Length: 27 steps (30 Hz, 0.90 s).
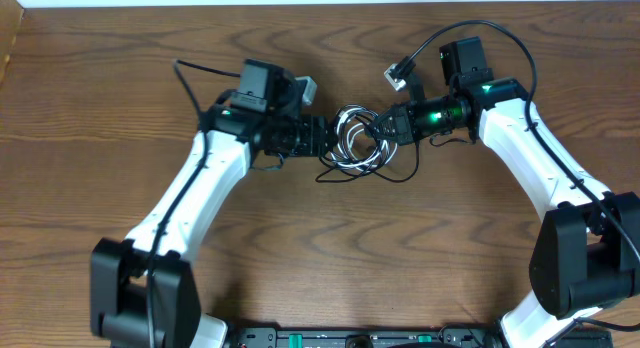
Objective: Untangle cables
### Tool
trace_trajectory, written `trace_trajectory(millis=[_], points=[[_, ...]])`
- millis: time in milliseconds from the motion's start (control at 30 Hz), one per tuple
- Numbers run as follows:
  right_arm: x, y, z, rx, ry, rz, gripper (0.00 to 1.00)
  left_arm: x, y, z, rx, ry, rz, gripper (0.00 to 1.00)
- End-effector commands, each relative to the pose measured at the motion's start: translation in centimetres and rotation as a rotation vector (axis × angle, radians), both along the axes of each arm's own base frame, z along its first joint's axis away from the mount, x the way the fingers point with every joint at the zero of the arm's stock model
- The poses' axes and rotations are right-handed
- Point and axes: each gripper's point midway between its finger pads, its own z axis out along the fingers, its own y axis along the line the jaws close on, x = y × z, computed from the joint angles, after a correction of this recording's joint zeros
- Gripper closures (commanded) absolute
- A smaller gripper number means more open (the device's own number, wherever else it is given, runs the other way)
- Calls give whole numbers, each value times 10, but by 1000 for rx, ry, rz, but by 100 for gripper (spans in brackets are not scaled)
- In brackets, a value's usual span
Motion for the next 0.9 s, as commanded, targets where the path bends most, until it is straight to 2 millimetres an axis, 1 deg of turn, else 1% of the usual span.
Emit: trace_trajectory(millis=[0,33,100,233,333,367,400,533,667,867], points=[[-6,5,15,42,-29,35,99,7,4,-23,92,11,7,46],[-7,5,15,42,-27,35,99,7,4,-29,105,22,7,49],[-7,5,15,42,-26,35,99,8,7,-40,135,38,15,60],[-6,3,16,46,-23,28,99,12,19,-57,210,54,46,73],[-7,2,26,101,-17,37,99,16,29,-63,272,43,71,80],[-8,1,30,121,-16,40,99,17,31,-63,282,39,77,81],[-8,-1,34,141,-15,42,99,18,33,-63,292,35,81,85],[-9,-9,55,235,-24,51,99,21,40,-65,336,21,101,90],[-10,-21,83,319,-66,54,99,24,45,-65,352,14,114,92],[-12,-42,113,321,-152,11,99,29,61,-66,379,15,154,92]])
